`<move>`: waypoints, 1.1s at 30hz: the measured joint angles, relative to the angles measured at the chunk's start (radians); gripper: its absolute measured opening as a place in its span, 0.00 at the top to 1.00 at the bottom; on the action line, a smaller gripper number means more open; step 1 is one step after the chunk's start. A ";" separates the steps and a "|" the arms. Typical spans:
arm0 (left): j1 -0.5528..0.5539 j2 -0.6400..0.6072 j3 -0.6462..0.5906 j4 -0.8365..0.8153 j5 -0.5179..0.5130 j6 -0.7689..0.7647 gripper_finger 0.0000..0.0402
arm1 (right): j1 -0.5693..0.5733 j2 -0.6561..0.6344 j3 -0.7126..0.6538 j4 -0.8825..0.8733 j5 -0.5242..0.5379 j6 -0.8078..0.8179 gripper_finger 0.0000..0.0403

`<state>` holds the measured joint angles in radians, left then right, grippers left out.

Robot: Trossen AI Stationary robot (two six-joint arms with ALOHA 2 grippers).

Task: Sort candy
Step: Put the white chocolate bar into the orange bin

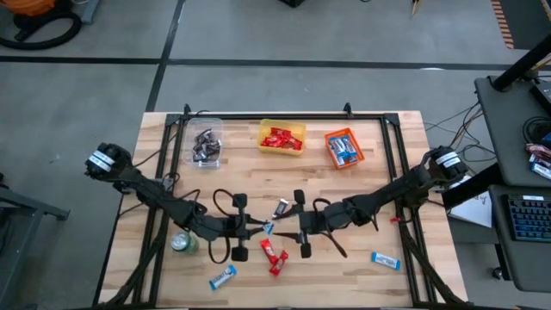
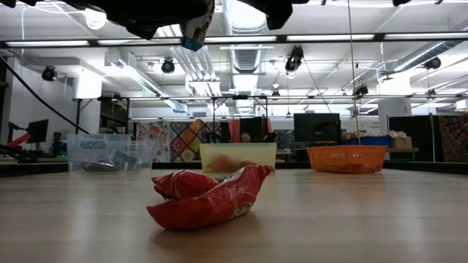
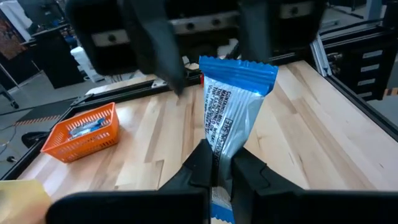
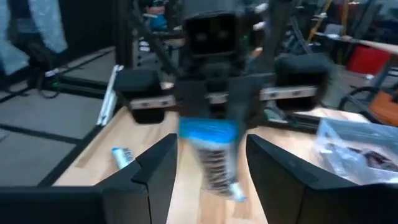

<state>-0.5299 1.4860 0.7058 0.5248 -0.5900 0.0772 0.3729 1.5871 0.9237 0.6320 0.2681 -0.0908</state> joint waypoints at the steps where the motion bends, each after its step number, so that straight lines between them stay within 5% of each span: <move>1: 0.002 0.000 0.001 0.001 0.000 0.000 0.99 | 0.000 0.007 0.000 0.006 -0.015 -0.001 0.55; 11: 0.010 0.001 0.002 0.009 -0.002 -0.008 0.99 | -0.017 0.061 0.004 0.092 -0.029 -0.024 0.59; 21: 0.012 0.001 0.002 0.015 -0.014 -0.028 0.95 | -0.034 0.066 0.004 0.091 -0.029 -0.017 0.93; 25: 0.013 0.001 0.002 0.018 -0.028 -0.034 0.85 | -0.034 0.046 0.004 0.063 -0.029 -0.018 0.95; 29: 0.014 -0.010 0.001 -0.009 -0.058 -0.034 0.72 | -0.039 -0.033 0.004 -0.079 0.012 -0.015 0.95; 33: 0.014 -0.066 0.001 -0.101 -0.095 -0.059 0.62 | -0.070 -0.180 0.005 -0.416 0.229 0.039 0.95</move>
<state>-0.5159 1.4204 0.7071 0.4242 -0.6851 0.0178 0.3031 1.4074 0.9283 0.2159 0.4974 -0.0520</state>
